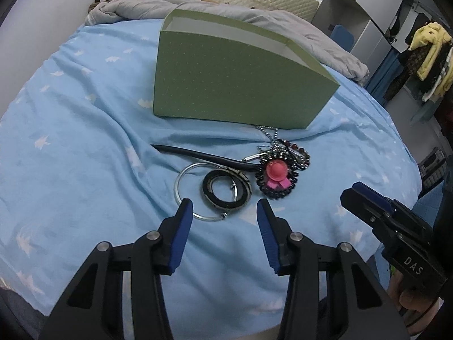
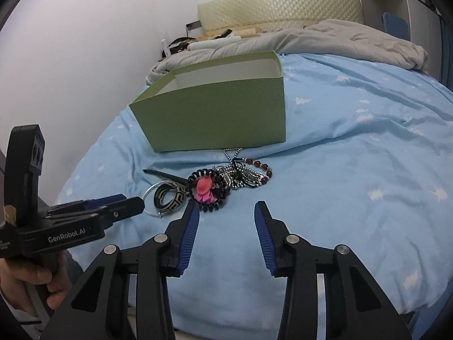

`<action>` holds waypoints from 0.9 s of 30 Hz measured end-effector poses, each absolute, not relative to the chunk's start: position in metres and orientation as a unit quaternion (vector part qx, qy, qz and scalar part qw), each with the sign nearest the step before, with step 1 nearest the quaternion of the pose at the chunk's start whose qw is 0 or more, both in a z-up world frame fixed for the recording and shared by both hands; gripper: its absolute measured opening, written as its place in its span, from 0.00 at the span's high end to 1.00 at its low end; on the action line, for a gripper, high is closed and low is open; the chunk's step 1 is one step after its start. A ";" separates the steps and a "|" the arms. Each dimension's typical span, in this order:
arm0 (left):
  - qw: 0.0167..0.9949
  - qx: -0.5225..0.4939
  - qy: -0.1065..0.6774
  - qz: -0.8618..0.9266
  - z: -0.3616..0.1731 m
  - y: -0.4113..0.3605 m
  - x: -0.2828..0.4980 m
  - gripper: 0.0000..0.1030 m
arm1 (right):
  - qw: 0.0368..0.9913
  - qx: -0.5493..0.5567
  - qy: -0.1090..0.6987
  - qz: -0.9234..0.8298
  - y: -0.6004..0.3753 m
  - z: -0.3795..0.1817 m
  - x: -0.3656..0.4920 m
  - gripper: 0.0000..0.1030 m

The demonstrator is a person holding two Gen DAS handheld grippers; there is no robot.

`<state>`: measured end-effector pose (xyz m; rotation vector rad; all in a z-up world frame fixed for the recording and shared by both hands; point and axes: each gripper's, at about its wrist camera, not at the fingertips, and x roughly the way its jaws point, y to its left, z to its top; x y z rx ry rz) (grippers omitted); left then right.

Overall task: Organize jewelry
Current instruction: 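Grasp the patterned bangle with the left tool while the right tool grasps the black coiled hair tie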

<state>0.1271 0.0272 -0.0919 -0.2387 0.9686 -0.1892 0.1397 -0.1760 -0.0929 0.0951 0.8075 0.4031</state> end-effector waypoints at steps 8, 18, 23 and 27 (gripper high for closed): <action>0.868 -0.105 0.477 -0.087 -0.104 0.036 0.147 0.58 | 0.887 0.048 0.414 0.198 -0.163 -0.113 0.166 0.70; 0.857 -0.091 0.498 -0.094 -0.118 0.031 0.161 0.67 | 0.880 0.051 0.428 0.199 -0.153 -0.126 0.192 0.79; 0.856 -0.092 0.500 -0.091 -0.121 0.031 0.165 0.73 | 0.878 0.046 0.431 0.203 -0.148 -0.131 0.196 0.81; 0.854 -0.093 0.504 -0.090 -0.124 0.035 0.169 0.87 | 0.880 0.023 0.429 0.203 -0.141 -0.133 0.195 0.88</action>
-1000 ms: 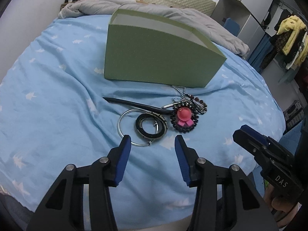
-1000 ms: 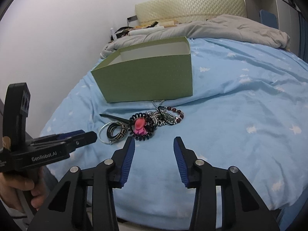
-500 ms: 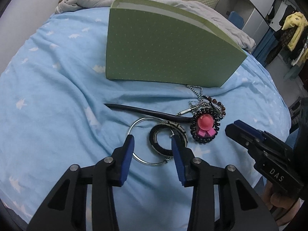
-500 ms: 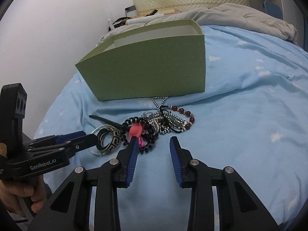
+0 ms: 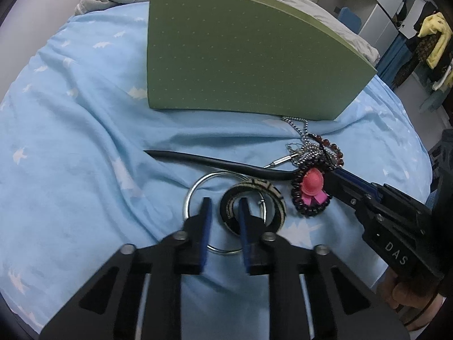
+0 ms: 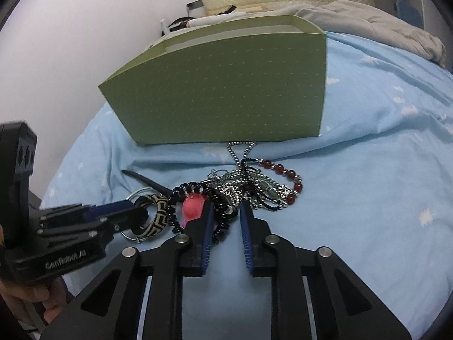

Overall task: Organize jewelry
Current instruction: 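Grasp the patterned bangle with the left tool while the right tool grasps the black coiled hair tie, then carry the bangle and hair tie into the green box while both tools open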

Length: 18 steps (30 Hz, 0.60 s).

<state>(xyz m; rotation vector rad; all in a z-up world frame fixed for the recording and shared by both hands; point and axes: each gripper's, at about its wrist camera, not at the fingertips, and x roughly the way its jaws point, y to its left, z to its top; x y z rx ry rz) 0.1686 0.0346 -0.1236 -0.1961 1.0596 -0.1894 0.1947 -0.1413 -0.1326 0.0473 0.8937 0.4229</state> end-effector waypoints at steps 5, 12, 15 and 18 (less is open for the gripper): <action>0.853 -0.094 0.505 -0.097 -0.122 0.033 0.169 0.92 | 0.884 0.012 0.423 0.197 -0.139 -0.130 0.191 0.93; 0.860 -0.092 0.492 -0.102 -0.108 0.030 0.161 0.94 | 0.892 0.016 0.413 0.183 -0.146 -0.119 0.181 0.93; 0.865 -0.089 0.484 -0.103 -0.098 0.029 0.155 0.94 | 0.897 0.016 0.405 0.178 -0.149 -0.111 0.174 0.93; 0.868 -0.086 0.478 -0.102 -0.091 0.027 0.150 0.94 | 0.902 0.017 0.396 0.173 -0.151 -0.102 0.166 0.93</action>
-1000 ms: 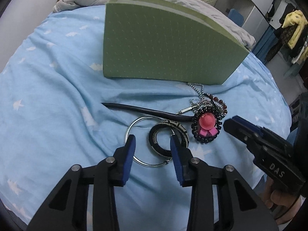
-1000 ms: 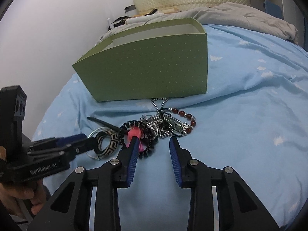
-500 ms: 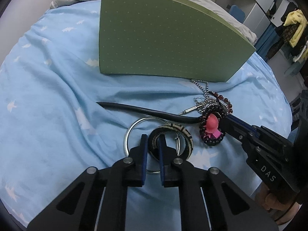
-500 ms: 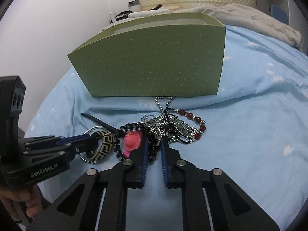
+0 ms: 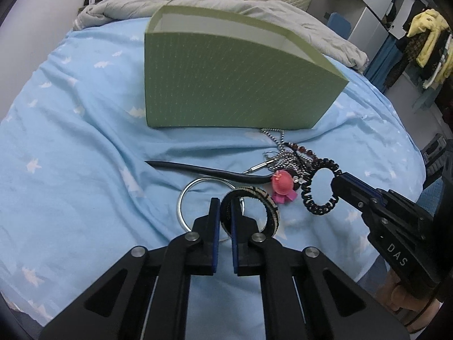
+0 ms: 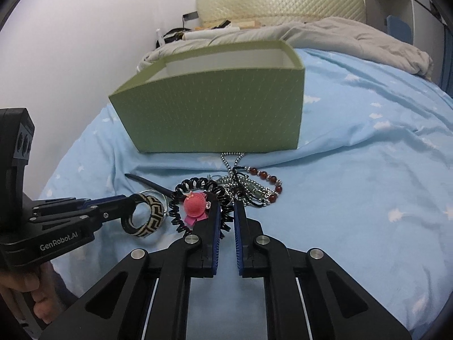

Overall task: Organize jewelry
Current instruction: 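Carry the bangle and hair tie into the green box while both tools open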

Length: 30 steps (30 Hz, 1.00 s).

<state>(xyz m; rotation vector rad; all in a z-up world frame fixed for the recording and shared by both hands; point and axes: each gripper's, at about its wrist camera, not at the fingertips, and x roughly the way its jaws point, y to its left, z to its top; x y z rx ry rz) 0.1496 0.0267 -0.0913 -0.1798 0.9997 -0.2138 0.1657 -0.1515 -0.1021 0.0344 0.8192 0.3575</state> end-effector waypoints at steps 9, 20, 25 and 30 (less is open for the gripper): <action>0.880 -0.077 0.459 -0.098 -0.068 0.025 0.129 0.94 | 0.912 0.029 0.377 0.157 -0.165 -0.078 0.137 0.93; 0.902 -0.067 0.416 -0.099 -0.019 0.024 0.115 0.94 | 0.930 0.052 0.331 0.150 -0.177 -0.033 0.110 0.93; 0.915 -0.061 0.387 -0.099 0.011 0.025 0.125 0.94 | 0.939 0.057 0.303 0.149 -0.179 -0.009 0.110 0.93; 0.926 -0.052 0.361 -0.095 0.038 0.028 0.139 0.94 | 0.946 0.060 0.278 0.152 -0.177 0.018 0.121 0.93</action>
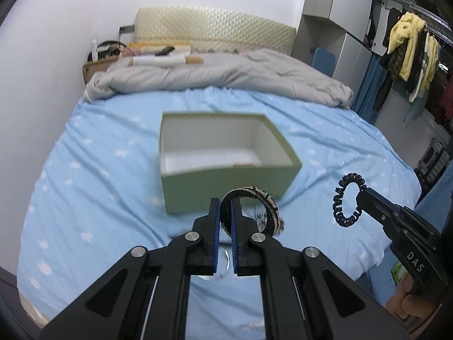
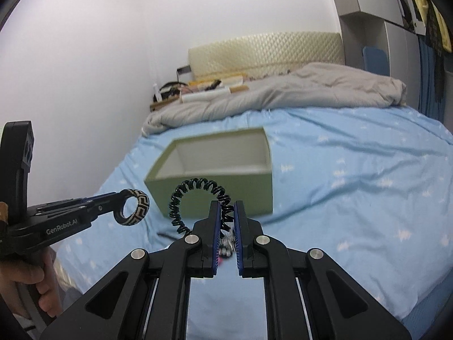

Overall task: Organize jewelry
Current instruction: 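Carry the bangle and hair tie into the green box while both tools open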

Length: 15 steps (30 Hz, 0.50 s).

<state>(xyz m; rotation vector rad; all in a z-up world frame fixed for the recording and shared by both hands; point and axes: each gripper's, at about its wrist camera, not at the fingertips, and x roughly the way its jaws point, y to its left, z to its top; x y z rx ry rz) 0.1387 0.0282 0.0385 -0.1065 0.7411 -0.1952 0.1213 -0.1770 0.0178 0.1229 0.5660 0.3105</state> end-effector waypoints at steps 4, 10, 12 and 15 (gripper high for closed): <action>0.932 -0.051 0.347 -0.090 0.055 0.033 0.154 0.94 | 0.953 0.050 0.257 0.155 -0.171 0.040 0.134 0.93; 0.933 -0.048 0.348 -0.082 0.061 0.039 0.178 0.94 | 0.956 0.041 0.242 0.158 -0.160 0.064 0.160 0.93; 0.931 -0.048 0.352 -0.081 0.061 0.041 0.188 0.94 | 0.955 0.037 0.247 0.160 -0.155 0.066 0.173 0.93; 0.928 -0.045 0.360 -0.079 0.057 0.043 0.204 0.94 | 0.951 0.031 0.263 0.160 -0.148 0.064 0.192 0.93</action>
